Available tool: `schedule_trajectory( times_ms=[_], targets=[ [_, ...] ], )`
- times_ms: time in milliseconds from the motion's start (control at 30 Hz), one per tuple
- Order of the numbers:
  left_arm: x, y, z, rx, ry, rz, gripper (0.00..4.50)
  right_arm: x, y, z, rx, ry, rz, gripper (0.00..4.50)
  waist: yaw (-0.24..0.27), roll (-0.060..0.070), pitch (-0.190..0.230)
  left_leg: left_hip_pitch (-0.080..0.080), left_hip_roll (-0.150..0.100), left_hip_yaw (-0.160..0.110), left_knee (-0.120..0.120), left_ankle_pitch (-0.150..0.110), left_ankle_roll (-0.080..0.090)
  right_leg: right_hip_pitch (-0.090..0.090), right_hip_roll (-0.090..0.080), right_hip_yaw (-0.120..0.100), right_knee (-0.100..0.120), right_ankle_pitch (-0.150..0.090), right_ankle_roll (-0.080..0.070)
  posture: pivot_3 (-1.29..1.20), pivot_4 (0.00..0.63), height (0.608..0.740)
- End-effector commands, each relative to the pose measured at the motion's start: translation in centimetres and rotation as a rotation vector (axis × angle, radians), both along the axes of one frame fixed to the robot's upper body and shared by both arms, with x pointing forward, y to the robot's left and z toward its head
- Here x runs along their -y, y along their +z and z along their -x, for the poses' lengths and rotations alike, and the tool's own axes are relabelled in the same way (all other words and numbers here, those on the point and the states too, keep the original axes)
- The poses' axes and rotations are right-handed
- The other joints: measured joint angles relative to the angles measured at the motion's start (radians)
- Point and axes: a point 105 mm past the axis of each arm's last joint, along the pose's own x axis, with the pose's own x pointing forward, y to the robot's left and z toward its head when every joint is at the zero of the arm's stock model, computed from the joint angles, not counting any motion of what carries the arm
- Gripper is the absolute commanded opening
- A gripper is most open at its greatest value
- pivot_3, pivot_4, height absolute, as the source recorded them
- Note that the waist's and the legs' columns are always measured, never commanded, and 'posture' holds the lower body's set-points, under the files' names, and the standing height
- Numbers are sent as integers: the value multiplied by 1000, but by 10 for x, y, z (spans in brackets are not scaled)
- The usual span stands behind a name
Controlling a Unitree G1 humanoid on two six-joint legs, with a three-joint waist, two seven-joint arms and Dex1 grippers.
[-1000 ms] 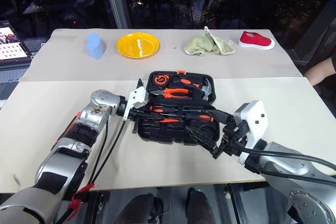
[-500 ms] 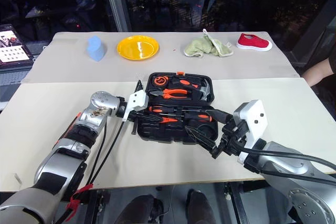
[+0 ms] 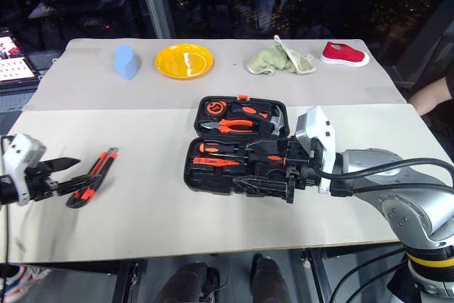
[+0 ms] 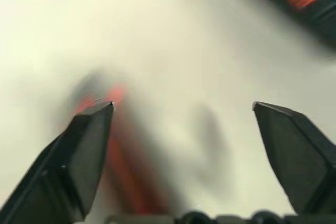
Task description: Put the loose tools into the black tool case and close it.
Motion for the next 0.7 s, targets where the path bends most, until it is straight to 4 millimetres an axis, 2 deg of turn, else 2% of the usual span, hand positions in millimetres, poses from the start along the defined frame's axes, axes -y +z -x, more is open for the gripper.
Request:
schedule_trajectory(
  times_ms=[33,167,267,300,367,533,600,700],
  targets=[
    [-13,-12,-1,-102,42,-140,4446,-4,8,6,59,-7,-26,4500,-3,0,0,0,0,0,-2,1,0,0,0,0,0,0,0,0,150,740],
    [-22,-19,-14,-111,74,-202,4446,-6,6,9,64,-20,-30,4500,-2,0,0,4,-1,1,-8,5,0,0,0,0,0,-1,-2,0,150,740],
    [-18,-19,-18,-115,58,-195,4446,-5,6,8,66,-36,-31,4500,-2,0,0,6,0,1,-11,7,-3,0,-1,0,1,-2,-5,0,150,740],
    [-16,-19,-20,-113,56,-183,4046,-4,6,8,67,-42,-31,4500,-2,0,0,7,2,1,-11,8,-5,0,-2,1,1,-1,-7,0,150,740],
    [-11,-20,-21,-116,42,-157,3722,-4,6,8,72,-50,-27,4500,-1,0,0,8,3,0,-11,8,-5,1,-2,1,1,-1,-7,0,150,740],
    [-7,-17,-30,-90,20,-143,1836,0,7,5,86,-75,-23,4500,0,0,0,9,3,0,-11,9,0,1,-2,1,2,-1,-7,0,150,740],
    [3,-7,-41,-17,-49,-120,1662,2,8,4,92,-90,-19,4500,5,1,0,8,3,0,-11,10,0,2,-3,1,2,-1,-7,0,150,740],
    [37,21,-61,139,-208,-14,1662,5,7,4,102,-122,-8,4500,20,0,0,6,3,0,-10,10,-1,1,-4,0,2,-1,-7,0,150,740]
  ],
)
